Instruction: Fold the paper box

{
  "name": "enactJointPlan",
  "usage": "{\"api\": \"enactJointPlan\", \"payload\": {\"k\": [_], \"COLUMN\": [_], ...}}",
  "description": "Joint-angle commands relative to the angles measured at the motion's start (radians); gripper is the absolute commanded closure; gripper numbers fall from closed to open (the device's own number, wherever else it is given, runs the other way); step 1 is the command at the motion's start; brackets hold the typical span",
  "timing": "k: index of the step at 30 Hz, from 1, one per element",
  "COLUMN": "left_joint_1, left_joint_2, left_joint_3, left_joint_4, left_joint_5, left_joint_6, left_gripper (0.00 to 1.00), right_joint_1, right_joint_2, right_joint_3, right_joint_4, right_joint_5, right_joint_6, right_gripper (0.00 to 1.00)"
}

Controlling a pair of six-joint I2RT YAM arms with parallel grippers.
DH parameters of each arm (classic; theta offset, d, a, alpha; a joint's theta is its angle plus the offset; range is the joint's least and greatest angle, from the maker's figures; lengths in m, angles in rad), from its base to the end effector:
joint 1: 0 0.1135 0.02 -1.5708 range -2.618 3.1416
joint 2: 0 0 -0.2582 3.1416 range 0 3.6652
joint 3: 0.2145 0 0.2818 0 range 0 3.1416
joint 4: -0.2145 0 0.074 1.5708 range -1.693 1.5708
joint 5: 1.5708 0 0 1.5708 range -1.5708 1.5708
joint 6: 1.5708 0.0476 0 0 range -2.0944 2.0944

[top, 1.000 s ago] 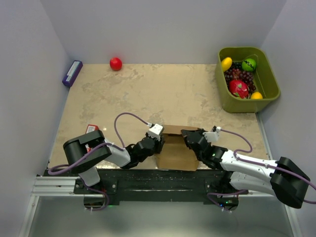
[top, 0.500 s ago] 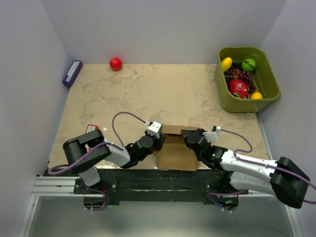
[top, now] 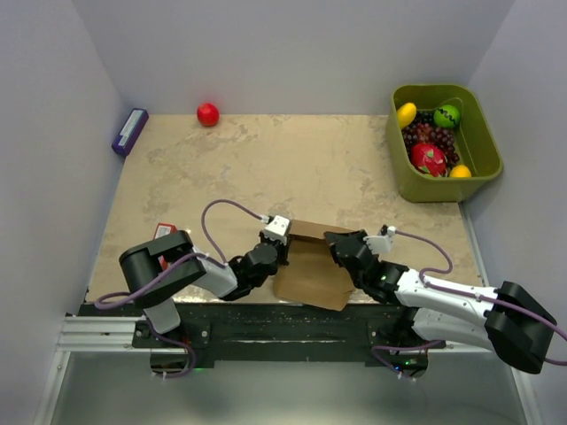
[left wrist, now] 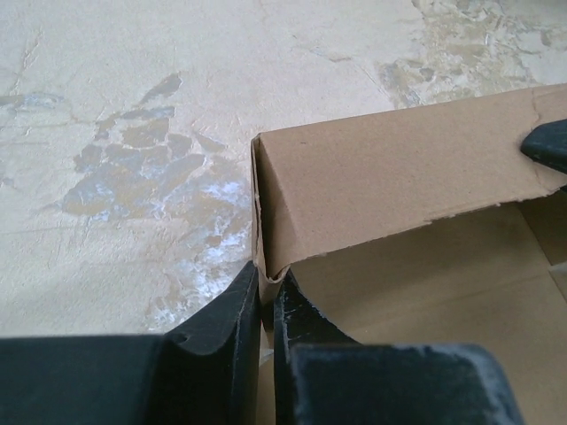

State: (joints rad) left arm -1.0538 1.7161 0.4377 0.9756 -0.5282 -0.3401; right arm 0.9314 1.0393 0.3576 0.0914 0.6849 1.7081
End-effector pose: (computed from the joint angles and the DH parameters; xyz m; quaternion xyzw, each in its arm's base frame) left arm 0.1711 -0.2525 0.0883 0.1268 0.7828 -0.2058 0.5735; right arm 0.1631 0.1689 0.1475 0.4610 0.7092 0.3560 0.3971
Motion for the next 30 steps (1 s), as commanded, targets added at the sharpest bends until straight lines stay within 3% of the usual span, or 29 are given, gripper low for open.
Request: {"api": "enactJointPlan", "payload": {"k": [1, 3, 4, 6, 7, 10, 18, 24, 30], "left_joint_1": [0.005, 0.018, 0.040, 0.072, 0.110, 0.194, 0.313, 0.376, 0.393], "left_joint_2": [-0.007, -0.030, -0.038, -0.074, -0.088, -0.137, -0.205, -0.234, -0.256], "left_joint_3": [0.076, 0.090, 0.099, 0.107, 0.111, 0.130, 0.214, 0.259, 0.271], "left_joint_4": [-0.056, -0.141, -0.175, -0.266, -0.294, -0.411, -0.687, -0.781, -0.813], "left_joint_5": [-0.076, -0.063, -0.050, 0.011, 0.039, 0.163, 0.341, 0.431, 0.442], "left_joint_6": [-0.011, -0.013, -0.023, -0.036, -0.043, -0.050, 0.004, 0.019, 0.029], "left_gripper": [1.00, 1.00, 1.00, 1.00, 1.00, 1.00, 1.00, 1.00, 1.00], "right_joint_1": [0.015, 0.015, 0.015, 0.015, 0.015, 0.015, 0.015, 0.015, 0.017], "right_joint_2": [-0.021, -0.047, -0.083, -0.123, -0.174, -0.246, -0.378, -0.219, -0.110], "right_joint_3": [-0.009, 0.009, 0.018, 0.050, 0.063, 0.125, 0.323, 0.365, 0.348], "right_joint_4": [-0.078, -0.081, -0.088, -0.122, -0.137, -0.249, -0.629, -0.739, -0.720], "right_joint_5": [-0.064, -0.074, -0.093, -0.114, -0.134, -0.166, -0.186, -0.140, -0.113], "right_joint_6": [-0.116, -0.197, -0.227, -0.340, -0.382, -0.522, -0.796, -0.861, -0.849], "right_gripper": [0.86, 0.77, 0.64, 0.52, 0.40, 0.24, 0.17, 0.17, 0.18]}}
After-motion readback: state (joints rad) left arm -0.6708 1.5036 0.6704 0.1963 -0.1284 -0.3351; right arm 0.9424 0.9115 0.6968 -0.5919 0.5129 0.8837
